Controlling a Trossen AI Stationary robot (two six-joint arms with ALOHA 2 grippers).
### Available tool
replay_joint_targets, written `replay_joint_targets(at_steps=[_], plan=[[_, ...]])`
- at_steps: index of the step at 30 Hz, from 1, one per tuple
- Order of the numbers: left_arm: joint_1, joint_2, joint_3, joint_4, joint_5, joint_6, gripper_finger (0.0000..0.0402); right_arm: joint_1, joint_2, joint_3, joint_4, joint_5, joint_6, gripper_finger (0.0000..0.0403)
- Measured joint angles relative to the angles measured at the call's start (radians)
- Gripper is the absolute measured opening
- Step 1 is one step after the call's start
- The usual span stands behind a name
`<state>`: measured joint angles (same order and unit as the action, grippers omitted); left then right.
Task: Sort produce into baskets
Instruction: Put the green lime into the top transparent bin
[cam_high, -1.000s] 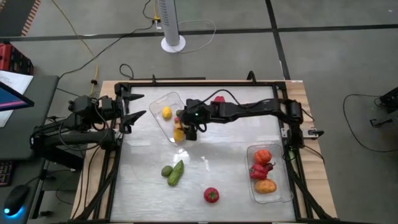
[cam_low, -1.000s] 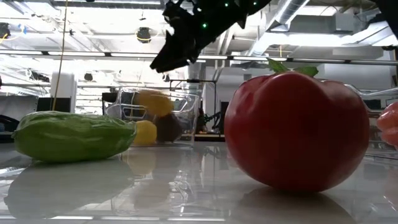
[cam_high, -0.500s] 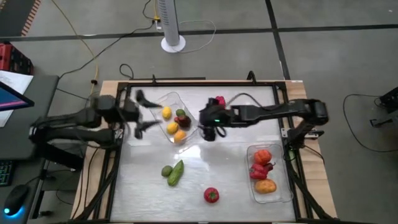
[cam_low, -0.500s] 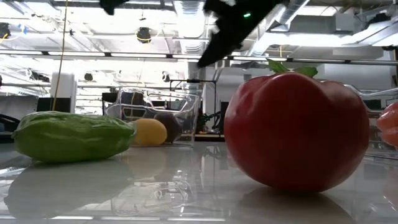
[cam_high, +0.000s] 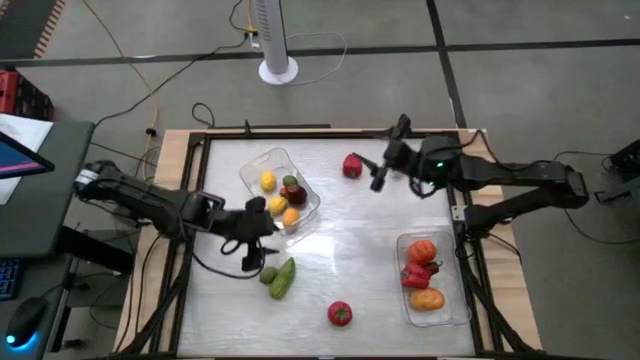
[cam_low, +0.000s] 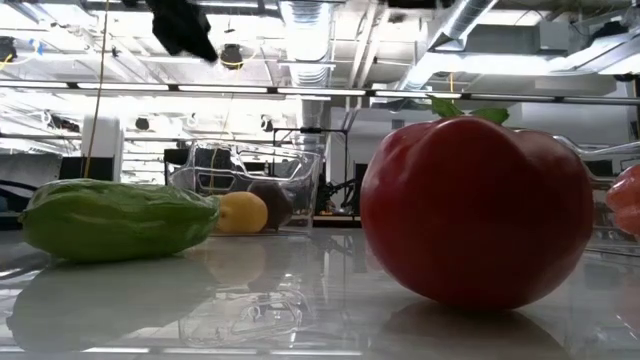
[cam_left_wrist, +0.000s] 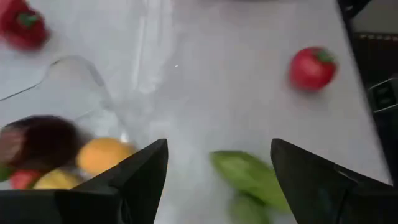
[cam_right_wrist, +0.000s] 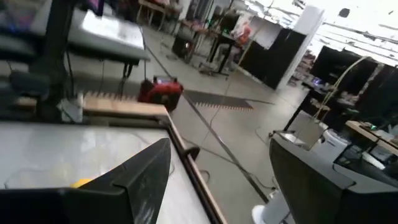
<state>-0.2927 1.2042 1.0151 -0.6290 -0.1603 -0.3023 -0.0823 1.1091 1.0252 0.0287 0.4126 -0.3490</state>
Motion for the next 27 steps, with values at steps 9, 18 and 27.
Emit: replay_joint_targets(at_steps=[9,18,27], plan=[[-0.205,0.162,0.044,0.037,-0.14,-0.15,0.027,0.044,0.002,-0.001,-0.104,-0.048,0.076,0.03],[-0.226,0.358,0.043,-0.097,-0.071,-0.441,0.027,0.041,0.008,-0.001,-0.104,-0.047,0.113,0.0299],[-0.273,0.402,0.01,-0.143,-0.111,-0.408,0.027,0.041,0.008,-0.001,-0.108,-0.047,0.116,0.0299]])
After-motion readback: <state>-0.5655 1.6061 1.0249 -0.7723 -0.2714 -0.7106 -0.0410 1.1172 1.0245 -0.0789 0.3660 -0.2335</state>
